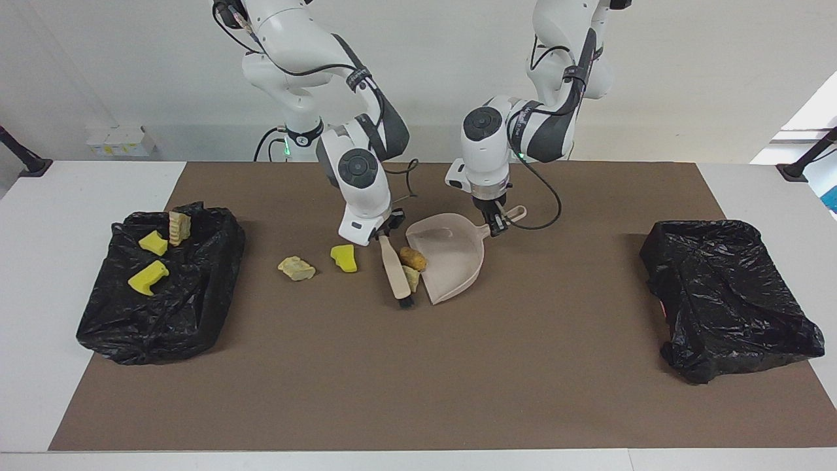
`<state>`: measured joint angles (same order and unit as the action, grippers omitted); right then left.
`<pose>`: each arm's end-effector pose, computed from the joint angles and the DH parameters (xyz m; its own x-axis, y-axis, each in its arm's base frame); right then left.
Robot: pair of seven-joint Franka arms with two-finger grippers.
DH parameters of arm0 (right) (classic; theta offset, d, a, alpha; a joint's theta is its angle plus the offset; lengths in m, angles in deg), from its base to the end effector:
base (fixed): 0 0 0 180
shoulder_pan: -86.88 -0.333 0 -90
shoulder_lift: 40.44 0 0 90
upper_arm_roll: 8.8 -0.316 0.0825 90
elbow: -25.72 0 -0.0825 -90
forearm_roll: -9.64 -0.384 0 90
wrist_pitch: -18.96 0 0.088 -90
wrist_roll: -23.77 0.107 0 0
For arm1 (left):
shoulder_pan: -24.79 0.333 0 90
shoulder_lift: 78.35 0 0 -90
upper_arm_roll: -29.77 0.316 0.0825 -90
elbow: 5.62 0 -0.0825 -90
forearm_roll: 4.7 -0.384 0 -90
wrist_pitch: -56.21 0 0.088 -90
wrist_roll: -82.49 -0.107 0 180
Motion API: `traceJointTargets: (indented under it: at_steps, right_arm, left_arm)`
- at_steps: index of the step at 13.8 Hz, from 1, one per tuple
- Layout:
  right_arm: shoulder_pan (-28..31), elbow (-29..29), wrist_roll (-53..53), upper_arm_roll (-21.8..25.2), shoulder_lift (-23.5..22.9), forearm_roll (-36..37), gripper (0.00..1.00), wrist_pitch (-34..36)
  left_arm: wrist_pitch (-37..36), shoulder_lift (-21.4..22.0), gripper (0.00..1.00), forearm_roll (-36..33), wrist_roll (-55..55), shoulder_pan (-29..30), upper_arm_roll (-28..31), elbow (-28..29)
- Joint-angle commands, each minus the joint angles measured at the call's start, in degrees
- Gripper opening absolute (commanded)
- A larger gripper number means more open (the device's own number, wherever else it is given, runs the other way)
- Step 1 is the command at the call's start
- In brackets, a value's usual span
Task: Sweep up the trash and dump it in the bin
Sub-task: 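Sweep the debris with the right gripper's brush toward the held dustpan, then lift the brush with the right gripper back toward the remaining debris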
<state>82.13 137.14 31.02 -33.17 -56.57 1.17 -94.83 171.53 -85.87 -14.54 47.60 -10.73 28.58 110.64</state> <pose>0.5087 0.2837 0.3357 0.9153 0.3150 -0.2509 0.2689 -0.9419 -0.2014 0.4551 -0.3265 0.3725 0.2317 -0.9511 -0.2045 -0.9726 -0.2310 -0.0273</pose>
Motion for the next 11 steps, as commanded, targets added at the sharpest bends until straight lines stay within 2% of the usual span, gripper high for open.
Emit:
traceJointTargets:
  at_steps: [1, 3, 5, 11]
  right_arm:
    - [-1.7, 0.1, -0.4, -0.2, 1.1, -8.6, 0.00, -2.4]
    - [-1.0, -0.7, -0.8, -0.2, 1.5, -8.8, 0.00, -1.2]
    - [1.4, -2.3, -0.5, 0.3, 2.7, -7.9, 0.00, 4.2]
    - [12.8, -5.0, 0.2, 0.7, 7.8, -0.6, 0.00, 17.4]
  left_arm:
    - [1.1, 2.2, 0.00, -0.4, 0.9, -0.3, 0.5, 2.9]
    - [1.2, 2.2, 0.00, -0.4, 0.9, -0.3, 0.5, 3.0]
    - [1.3, 2.2, 0.00, -0.4, 0.8, -0.3, 0.5, 3.0]
    - [1.4, 2.2, 0.00, -0.4, 0.3, -0.3, 0.5, 2.9]
